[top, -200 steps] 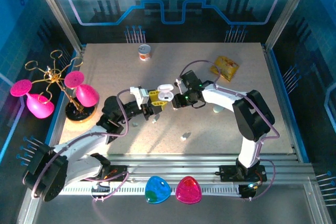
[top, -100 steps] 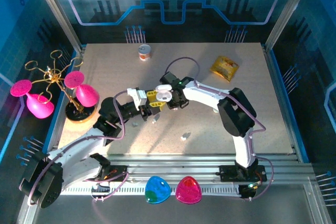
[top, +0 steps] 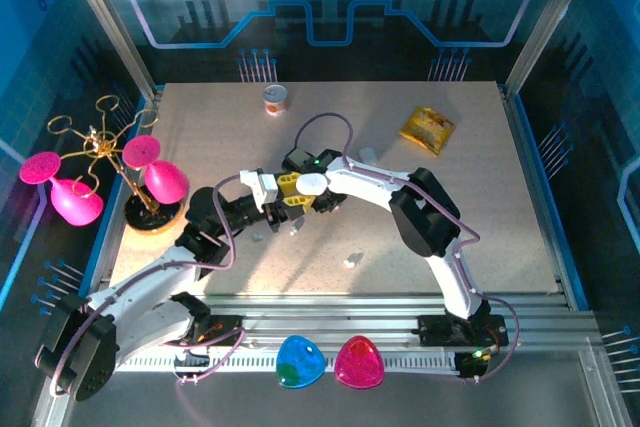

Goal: Insert wireless bluetooth earbuds into charging case

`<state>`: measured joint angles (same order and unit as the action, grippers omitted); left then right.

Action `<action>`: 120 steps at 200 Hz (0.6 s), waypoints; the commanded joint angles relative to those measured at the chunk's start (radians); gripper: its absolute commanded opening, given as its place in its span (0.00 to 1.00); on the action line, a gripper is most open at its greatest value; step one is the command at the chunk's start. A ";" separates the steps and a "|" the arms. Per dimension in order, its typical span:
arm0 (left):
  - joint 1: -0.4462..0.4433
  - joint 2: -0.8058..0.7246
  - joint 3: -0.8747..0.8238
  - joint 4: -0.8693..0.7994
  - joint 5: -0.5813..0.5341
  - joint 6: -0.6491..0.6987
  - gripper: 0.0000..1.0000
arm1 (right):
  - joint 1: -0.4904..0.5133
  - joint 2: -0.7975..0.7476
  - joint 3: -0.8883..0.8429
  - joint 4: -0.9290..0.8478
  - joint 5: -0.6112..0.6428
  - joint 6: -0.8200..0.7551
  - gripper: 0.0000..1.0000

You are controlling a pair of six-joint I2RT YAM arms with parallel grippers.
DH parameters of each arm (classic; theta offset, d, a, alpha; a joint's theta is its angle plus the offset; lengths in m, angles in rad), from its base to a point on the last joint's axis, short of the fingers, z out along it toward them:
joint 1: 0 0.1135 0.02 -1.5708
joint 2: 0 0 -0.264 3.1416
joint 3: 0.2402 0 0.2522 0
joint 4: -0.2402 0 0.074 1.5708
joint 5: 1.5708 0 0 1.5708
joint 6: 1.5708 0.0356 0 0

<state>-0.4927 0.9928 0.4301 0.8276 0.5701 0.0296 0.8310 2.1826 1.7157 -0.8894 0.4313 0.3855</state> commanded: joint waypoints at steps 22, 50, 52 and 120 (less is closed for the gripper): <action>0.005 -0.008 -0.007 0.007 -0.012 0.020 0.26 | 0.033 0.054 0.062 -0.077 0.040 0.024 0.28; 0.005 -0.008 -0.007 0.008 -0.013 0.018 0.26 | 0.033 0.055 0.061 -0.072 0.039 0.021 0.28; 0.005 -0.009 -0.007 0.007 -0.013 0.017 0.26 | 0.035 0.055 0.061 -0.072 0.038 0.019 0.28; 0.005 -0.018 -0.012 0.001 -0.035 0.011 0.26 | 0.017 -0.024 -0.015 -0.008 -0.002 0.014 0.29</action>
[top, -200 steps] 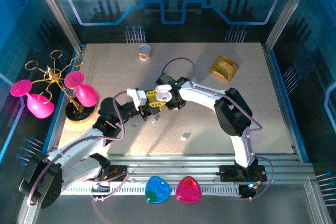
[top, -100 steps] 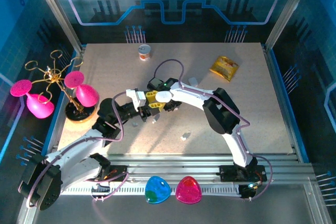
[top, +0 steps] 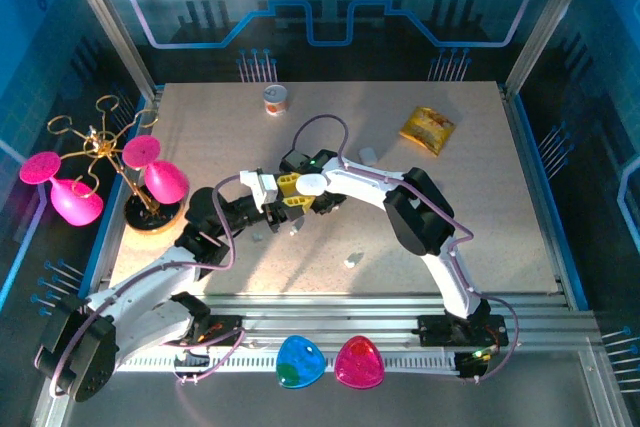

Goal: Insert wireless bluetooth earbuds into charging case

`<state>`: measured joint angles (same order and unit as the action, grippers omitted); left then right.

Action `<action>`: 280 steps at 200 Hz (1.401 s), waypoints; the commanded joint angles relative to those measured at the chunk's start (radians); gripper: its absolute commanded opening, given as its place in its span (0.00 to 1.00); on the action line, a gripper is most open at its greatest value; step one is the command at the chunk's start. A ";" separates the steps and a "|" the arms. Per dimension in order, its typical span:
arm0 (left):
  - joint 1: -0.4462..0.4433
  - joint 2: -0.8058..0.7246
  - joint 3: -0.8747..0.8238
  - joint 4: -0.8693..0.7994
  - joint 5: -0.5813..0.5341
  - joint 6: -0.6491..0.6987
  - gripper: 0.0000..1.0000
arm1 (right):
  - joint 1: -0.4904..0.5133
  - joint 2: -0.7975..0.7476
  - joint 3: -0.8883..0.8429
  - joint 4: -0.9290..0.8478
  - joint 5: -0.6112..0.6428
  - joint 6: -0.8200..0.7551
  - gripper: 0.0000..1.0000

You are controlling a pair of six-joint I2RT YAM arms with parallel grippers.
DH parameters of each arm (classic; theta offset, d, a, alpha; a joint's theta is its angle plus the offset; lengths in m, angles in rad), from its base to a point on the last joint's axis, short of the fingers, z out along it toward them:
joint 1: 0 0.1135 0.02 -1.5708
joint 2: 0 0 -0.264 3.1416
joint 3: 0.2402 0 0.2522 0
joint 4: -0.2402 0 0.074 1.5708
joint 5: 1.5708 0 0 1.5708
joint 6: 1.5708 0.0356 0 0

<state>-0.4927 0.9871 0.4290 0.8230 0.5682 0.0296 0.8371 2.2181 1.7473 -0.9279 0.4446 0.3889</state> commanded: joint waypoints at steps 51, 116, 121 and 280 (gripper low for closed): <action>0.011 -0.001 -0.013 0.019 -0.052 -0.033 0.26 | -0.088 -0.332 -0.287 0.226 -0.115 0.030 0.36; 0.030 0.032 -0.007 0.027 -0.050 -0.097 0.26 | -0.257 -0.790 -0.659 0.590 -0.349 -0.070 0.60; 0.032 0.037 -0.004 0.025 -0.050 -0.104 0.26 | -0.259 -0.829 -0.688 0.628 -0.382 -0.109 0.62; 0.062 0.076 0.019 0.021 0.064 -0.156 0.26 | -0.196 -0.965 -0.740 1.010 -0.911 -0.420 0.80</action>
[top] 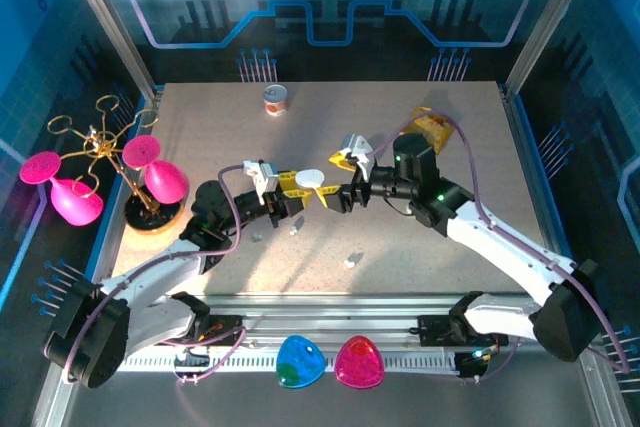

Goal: Insert wireless bluetooth earbuds into charging case

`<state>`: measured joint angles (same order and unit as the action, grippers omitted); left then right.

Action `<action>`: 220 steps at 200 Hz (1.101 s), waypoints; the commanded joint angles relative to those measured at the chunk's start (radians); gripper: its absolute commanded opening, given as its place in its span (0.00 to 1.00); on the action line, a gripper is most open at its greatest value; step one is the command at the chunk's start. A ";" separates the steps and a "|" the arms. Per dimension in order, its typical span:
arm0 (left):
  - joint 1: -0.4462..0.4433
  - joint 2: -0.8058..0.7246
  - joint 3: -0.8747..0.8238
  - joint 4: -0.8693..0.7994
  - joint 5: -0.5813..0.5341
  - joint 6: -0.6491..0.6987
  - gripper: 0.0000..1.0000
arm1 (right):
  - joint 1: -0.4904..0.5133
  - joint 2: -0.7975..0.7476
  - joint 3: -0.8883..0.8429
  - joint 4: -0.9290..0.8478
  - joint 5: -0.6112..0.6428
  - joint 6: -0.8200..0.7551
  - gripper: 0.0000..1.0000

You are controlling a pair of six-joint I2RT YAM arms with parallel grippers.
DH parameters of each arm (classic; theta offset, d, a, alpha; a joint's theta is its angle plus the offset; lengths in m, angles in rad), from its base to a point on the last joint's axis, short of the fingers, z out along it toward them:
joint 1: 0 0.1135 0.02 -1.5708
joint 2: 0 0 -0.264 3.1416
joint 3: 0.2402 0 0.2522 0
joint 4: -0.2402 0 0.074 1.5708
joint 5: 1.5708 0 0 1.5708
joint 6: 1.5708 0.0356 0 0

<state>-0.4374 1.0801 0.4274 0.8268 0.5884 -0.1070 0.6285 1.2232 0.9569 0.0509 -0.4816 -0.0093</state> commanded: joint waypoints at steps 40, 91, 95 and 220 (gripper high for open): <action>0.006 -0.016 0.023 0.010 0.051 -0.017 0.26 | 0.013 0.040 0.065 0.031 0.086 -0.028 0.79; 0.007 -0.001 0.030 0.026 0.068 -0.026 0.26 | -0.004 0.032 0.071 0.056 0.148 -0.024 0.79; 0.007 0.001 0.030 0.027 0.068 -0.026 0.26 | -0.006 0.033 0.074 0.058 0.150 -0.022 0.79; 0.016 0.029 0.040 0.051 0.067 -0.031 0.26 | -0.023 -0.006 0.113 -0.003 0.168 -0.016 0.79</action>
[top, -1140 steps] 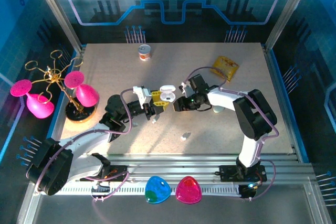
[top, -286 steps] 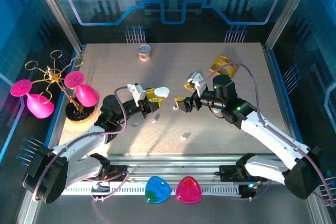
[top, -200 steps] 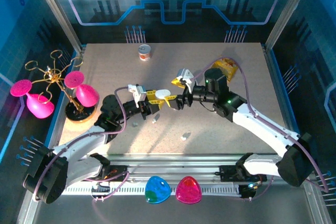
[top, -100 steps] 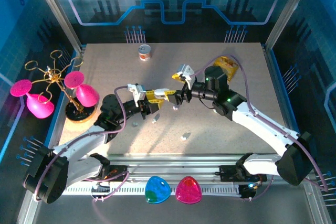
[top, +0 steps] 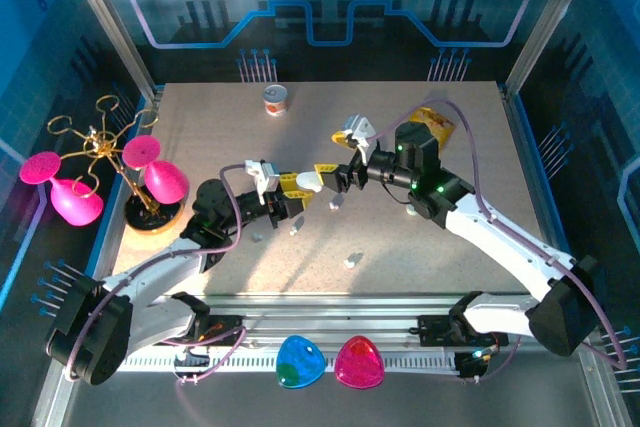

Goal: Insert wireless bluetooth earbuds into charging case

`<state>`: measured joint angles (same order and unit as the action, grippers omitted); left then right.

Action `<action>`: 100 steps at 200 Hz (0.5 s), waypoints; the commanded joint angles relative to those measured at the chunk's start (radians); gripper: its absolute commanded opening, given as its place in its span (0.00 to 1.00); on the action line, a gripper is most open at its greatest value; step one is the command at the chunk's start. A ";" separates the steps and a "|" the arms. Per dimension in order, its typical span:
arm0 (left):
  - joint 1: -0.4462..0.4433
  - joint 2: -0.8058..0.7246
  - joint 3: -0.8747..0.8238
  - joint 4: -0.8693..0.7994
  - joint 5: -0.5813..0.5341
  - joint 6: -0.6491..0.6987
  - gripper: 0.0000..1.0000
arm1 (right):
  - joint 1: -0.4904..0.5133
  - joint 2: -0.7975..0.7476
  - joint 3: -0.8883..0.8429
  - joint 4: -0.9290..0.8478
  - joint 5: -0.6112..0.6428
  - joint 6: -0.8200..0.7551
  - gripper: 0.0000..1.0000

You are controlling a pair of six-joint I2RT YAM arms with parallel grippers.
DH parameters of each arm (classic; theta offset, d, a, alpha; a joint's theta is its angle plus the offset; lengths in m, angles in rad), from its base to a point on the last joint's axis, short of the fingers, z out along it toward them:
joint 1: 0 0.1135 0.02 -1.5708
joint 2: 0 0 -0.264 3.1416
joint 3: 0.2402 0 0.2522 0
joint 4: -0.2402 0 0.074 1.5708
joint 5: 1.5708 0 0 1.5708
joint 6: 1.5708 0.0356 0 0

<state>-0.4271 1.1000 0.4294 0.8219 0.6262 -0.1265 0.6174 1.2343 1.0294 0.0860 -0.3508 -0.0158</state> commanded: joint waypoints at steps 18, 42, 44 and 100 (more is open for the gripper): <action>0.007 0.014 0.039 0.053 0.009 -0.012 0.26 | -0.012 -0.011 0.037 -0.042 -0.023 -0.025 0.80; 0.014 0.014 0.039 0.046 0.002 -0.020 0.26 | -0.012 -0.022 0.009 -0.023 -0.214 -0.047 0.81; 0.014 0.014 0.039 0.047 0.003 -0.021 0.26 | -0.010 -0.021 0.006 -0.026 -0.219 -0.049 0.81; 0.015 0.002 0.048 0.056 0.023 -0.044 0.26 | -0.015 0.043 0.005 -0.076 -0.172 -0.082 0.82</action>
<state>-0.4206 1.1110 0.4370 0.8433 0.6258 -0.1455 0.6140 1.2427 1.0378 0.0433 -0.5095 -0.0696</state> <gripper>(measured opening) 0.333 0.817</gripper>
